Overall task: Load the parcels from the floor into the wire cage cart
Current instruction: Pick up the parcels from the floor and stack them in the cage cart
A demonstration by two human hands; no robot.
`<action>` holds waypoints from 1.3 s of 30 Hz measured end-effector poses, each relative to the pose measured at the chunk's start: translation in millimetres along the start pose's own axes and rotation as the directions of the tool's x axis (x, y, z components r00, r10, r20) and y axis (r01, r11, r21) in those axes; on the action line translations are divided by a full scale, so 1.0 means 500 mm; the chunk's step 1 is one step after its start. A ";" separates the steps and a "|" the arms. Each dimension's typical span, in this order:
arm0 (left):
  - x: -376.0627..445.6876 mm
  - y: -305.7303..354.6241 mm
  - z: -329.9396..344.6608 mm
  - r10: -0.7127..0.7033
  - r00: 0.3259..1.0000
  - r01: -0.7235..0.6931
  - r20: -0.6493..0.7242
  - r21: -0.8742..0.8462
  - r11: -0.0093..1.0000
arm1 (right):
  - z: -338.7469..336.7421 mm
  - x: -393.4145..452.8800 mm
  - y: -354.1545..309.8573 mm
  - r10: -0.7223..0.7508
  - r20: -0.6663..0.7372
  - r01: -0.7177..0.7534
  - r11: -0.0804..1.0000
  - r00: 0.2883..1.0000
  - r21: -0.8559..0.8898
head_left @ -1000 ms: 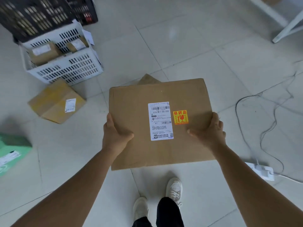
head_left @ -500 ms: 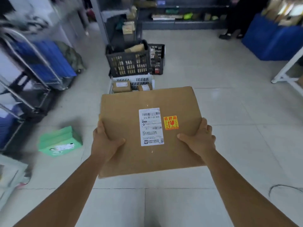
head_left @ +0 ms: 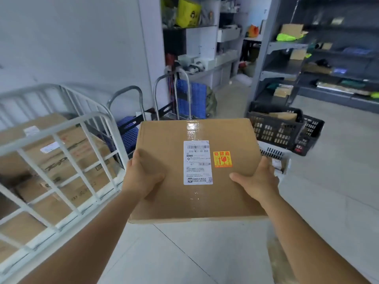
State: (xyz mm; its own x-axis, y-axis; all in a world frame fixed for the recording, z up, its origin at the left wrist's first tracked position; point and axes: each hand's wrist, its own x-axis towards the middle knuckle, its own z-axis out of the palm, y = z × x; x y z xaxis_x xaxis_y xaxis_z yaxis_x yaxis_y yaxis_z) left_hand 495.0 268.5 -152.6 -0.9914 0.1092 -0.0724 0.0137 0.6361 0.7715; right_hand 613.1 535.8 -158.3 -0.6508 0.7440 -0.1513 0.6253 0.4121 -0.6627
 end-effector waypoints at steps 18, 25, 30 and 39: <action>-0.001 -0.306 -0.608 -0.239 0.860 0.196 -0.450 -0.141 0.970 | 0.366 -0.230 -0.594 -0.434 0.224 0.441 0.897 0.872 0.022; -0.007 -0.388 -0.780 -0.276 0.774 0.248 -0.570 -0.128 0.960 | 0.477 -0.322 -0.757 -0.540 0.278 0.546 0.835 0.794 0.064; 0.001 -0.430 -0.888 -0.270 0.729 0.247 -0.630 -0.126 0.961 | 0.555 -0.367 -0.870 -0.603 0.298 0.606 0.790 0.740 0.093; 0.105 -0.502 -1.049 -0.270 0.649 0.258 -0.711 -0.128 0.958 | 0.693 -0.381 -1.082 -0.673 0.328 0.661 0.732 0.663 0.165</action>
State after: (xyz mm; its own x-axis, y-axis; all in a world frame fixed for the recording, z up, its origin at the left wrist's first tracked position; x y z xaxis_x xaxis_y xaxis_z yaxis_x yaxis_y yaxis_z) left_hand 371.2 -285.8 -18.5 -0.7398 -0.6441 0.1946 -0.2590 0.5395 0.8011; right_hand 249.5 -11.3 -25.2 -0.9936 0.0428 0.1050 -0.0442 0.7066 -0.7063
